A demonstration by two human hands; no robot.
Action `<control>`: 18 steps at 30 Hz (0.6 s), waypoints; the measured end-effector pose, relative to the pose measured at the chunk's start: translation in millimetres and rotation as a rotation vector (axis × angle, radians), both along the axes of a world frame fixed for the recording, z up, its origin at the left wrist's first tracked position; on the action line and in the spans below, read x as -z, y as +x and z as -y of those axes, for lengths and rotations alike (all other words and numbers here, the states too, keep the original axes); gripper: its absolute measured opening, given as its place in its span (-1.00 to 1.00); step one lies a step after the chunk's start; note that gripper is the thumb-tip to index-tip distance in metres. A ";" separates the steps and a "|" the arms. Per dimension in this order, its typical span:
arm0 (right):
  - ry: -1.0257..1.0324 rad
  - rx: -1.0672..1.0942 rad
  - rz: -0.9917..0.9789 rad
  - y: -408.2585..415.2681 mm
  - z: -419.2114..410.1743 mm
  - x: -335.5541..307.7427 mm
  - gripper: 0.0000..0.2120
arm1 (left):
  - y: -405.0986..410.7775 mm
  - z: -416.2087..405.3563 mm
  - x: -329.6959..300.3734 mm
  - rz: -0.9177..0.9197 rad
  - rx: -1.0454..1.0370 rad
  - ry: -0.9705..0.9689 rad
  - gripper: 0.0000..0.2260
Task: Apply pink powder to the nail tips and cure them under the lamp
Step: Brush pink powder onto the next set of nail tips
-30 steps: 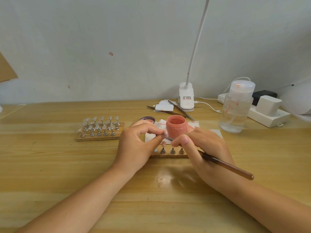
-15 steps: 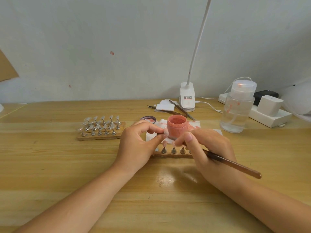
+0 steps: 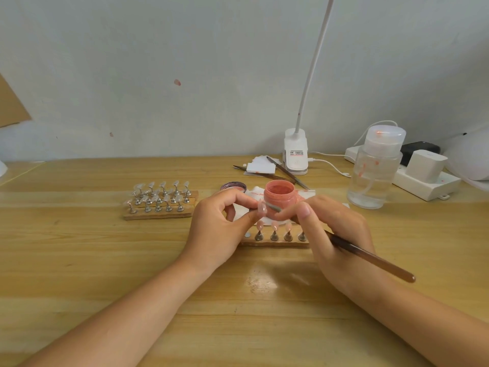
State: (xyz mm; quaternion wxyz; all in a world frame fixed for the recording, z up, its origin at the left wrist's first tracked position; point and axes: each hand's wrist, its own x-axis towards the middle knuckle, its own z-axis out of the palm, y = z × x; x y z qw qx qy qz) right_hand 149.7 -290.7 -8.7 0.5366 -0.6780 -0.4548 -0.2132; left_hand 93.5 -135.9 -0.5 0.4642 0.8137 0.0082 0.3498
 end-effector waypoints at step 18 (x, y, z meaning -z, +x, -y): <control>-0.027 -0.077 -0.150 -2.1 -0.6 -1.7 -0.59 | 0.4 -3.9 0.4 -0.074 0.118 -0.202 -0.95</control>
